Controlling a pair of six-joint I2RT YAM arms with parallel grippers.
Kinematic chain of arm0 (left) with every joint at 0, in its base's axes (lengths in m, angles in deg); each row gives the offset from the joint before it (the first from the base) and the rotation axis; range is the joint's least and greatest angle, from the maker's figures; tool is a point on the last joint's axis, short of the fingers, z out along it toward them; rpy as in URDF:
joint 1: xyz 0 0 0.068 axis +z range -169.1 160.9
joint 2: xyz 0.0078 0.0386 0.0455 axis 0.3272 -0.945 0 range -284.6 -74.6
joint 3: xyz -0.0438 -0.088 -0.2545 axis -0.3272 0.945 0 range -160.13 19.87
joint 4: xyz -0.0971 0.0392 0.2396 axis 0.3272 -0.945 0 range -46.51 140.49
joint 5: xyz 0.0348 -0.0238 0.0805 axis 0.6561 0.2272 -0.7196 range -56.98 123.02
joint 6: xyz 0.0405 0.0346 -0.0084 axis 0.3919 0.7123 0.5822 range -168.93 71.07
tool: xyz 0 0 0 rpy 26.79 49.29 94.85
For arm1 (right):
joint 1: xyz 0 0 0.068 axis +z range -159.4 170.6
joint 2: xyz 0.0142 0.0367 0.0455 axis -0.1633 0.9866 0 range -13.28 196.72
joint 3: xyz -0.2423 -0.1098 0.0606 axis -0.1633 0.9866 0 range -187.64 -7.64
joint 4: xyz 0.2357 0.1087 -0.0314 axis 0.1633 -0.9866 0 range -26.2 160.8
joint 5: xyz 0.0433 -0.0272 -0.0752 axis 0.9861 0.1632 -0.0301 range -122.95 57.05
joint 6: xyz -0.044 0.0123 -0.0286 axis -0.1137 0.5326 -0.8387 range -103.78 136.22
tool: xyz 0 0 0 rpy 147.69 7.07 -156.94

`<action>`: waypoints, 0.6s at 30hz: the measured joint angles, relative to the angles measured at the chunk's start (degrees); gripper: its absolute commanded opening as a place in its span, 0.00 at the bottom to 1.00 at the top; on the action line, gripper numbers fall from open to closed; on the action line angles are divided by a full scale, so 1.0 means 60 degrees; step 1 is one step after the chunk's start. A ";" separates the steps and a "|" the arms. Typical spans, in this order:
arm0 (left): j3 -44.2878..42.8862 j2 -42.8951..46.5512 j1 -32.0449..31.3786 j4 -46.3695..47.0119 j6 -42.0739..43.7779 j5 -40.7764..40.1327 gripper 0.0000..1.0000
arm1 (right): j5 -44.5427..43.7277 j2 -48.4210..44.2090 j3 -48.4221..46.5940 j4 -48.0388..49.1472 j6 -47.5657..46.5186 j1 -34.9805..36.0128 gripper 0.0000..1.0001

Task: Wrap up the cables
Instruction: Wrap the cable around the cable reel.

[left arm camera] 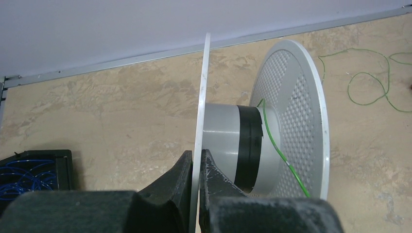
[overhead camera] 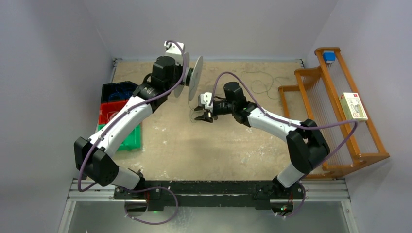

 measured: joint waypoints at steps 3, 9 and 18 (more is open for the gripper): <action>0.0000 0.0000 0.0171 0.0004 -0.0186 0.0033 0.00 | 0.0062 0.0372 0.0000 -0.0087 -0.0178 0.0095 0.00; -0.0015 0.0000 0.0546 -0.0018 -0.0714 0.0058 0.00 | 0.0448 0.0645 -0.0004 -0.0678 -0.0627 0.0200 0.00; -0.0594 -0.0007 0.1351 -0.0208 -0.2040 0.0437 0.00 | 0.0331 0.0732 -0.0153 -0.1275 -0.0940 0.0579 0.00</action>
